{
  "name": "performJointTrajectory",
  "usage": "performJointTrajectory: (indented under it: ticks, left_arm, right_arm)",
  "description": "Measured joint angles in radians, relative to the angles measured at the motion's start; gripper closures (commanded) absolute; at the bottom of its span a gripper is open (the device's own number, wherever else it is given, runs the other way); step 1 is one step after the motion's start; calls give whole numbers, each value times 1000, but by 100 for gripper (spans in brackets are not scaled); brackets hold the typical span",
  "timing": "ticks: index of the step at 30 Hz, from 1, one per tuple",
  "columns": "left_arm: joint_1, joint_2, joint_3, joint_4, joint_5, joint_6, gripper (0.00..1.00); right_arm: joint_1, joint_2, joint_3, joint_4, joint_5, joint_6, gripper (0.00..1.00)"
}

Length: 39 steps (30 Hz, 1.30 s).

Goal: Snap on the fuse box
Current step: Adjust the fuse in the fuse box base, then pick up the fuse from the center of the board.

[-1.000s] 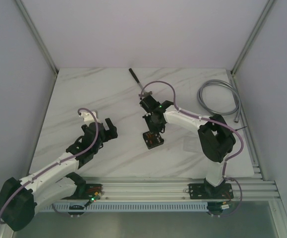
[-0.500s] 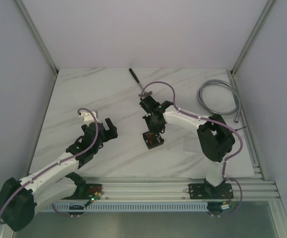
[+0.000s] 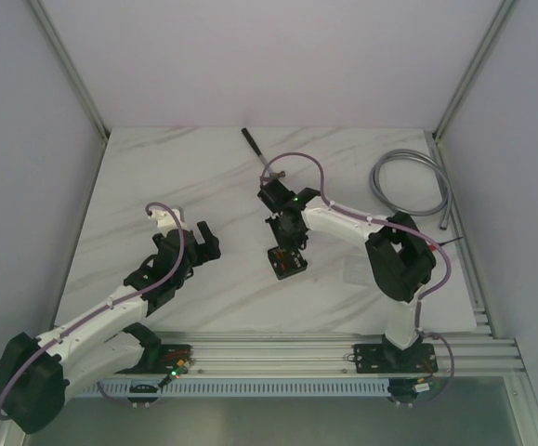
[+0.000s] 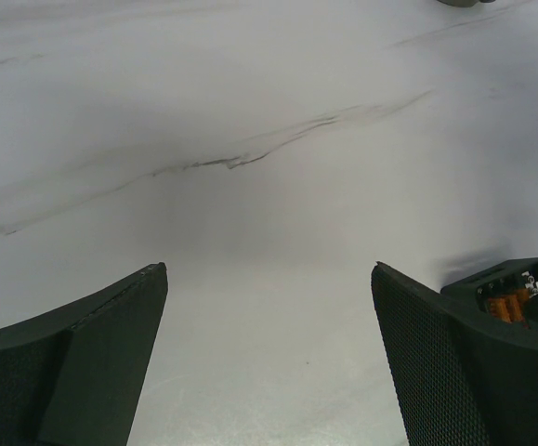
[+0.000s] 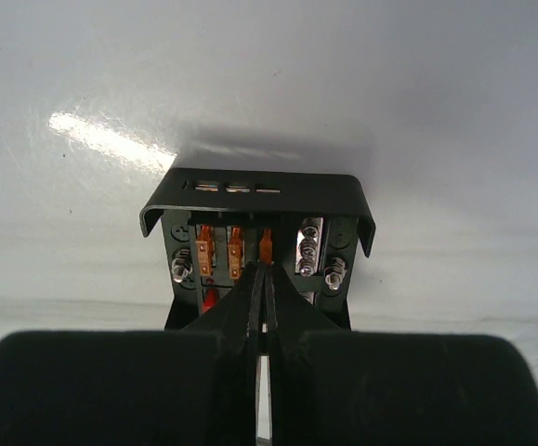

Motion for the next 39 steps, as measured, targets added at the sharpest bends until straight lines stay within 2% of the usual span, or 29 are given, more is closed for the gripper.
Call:
performJointTrajectory:
  ticks: [3,6,10,12,18,27,39]
  left_arm:
    - [0,0,0,0,0,0,0]
    - [0,0,0,0,0,0,0]
    - [0,0,0,0,0,0,0]
    - [0,0,0,0,0,0,0]
    - [0,-3,0,0,0,0,0]
    - [0,-3,0,0,0,0,0]
    - [0,-3,0,0,0,0,0]
  right_arm:
    - [5,-24,-19,20,5,-6,94]
    - [5,-54,-47,39,9,-9,78]
    - [-10,-120,-65,41,12,-13,73]
    - [-39,-164,-67,50,19,-16,70]
    - [-186,-201,-97,111,72,-12,51]
    - [-280,-96,-128,187,221,61,45]
    - [-317,3,-127,269,288,100,48]
